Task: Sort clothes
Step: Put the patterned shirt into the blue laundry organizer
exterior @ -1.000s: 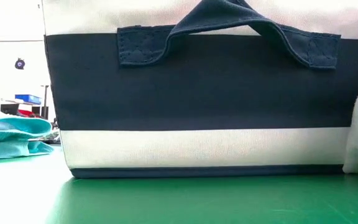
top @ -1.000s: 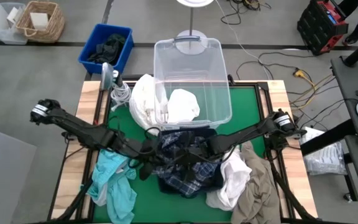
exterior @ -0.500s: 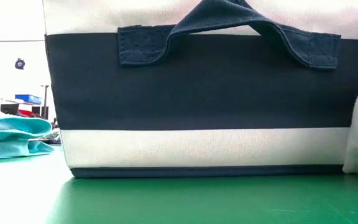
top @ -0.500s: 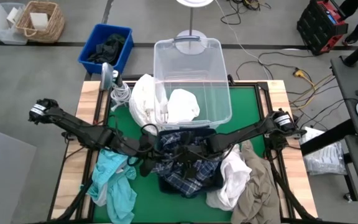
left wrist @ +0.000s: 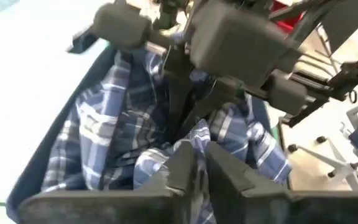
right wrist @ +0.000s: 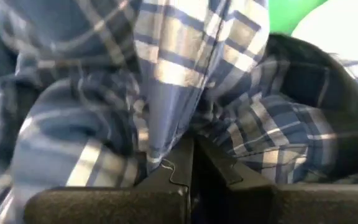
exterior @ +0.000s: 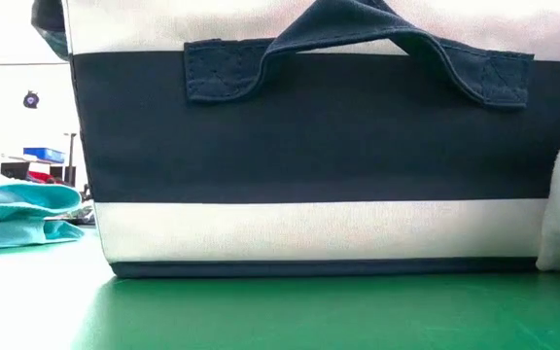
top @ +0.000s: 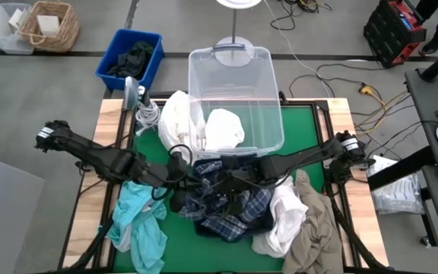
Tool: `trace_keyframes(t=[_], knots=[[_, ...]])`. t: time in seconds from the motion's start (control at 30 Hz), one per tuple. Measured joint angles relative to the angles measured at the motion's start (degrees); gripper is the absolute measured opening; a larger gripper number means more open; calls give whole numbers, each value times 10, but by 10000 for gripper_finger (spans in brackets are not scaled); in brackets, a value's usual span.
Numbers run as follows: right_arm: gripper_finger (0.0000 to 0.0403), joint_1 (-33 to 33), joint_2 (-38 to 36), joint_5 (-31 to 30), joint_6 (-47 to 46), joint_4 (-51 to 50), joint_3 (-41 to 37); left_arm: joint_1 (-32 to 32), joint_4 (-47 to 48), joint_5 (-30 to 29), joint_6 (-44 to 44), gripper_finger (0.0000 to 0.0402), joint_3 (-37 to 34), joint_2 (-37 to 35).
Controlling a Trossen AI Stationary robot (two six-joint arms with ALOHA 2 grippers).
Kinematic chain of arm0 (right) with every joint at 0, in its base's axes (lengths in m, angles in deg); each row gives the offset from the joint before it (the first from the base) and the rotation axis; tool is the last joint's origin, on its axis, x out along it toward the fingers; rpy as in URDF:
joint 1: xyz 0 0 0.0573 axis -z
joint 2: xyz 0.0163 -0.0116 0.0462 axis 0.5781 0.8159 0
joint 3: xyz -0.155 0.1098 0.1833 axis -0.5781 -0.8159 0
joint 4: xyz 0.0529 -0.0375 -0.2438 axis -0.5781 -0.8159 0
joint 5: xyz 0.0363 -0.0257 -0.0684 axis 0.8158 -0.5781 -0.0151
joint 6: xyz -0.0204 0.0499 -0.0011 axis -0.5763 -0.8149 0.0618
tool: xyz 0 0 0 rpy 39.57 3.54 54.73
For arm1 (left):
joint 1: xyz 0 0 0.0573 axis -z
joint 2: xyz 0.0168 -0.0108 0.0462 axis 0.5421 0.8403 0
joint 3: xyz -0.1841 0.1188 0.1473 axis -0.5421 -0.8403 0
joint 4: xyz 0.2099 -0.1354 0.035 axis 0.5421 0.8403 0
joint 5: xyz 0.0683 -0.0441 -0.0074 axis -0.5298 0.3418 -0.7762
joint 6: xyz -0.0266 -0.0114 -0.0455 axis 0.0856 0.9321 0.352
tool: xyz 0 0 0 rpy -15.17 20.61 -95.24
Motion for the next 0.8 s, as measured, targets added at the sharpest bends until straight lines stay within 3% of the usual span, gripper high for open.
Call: trace_keyframes(t=[0.33, 0.43, 0.6, 0.8], knots=[[12, -10, -2, -8, -2, -134, 25, 2, 196, 0, -17, 118, 102, -1], [12, -21, -2, -9, 3, -148, 25, 15, 249, 26, -40, 132, 125, -2], [12, -37, -7, -37, -1, -154, 25, 53, 259, 135, -36, 128, 111, -6], [12, -40, -36, -65, -20, -162, 25, 103, 140, 136, 9, 98, 24, -4]])
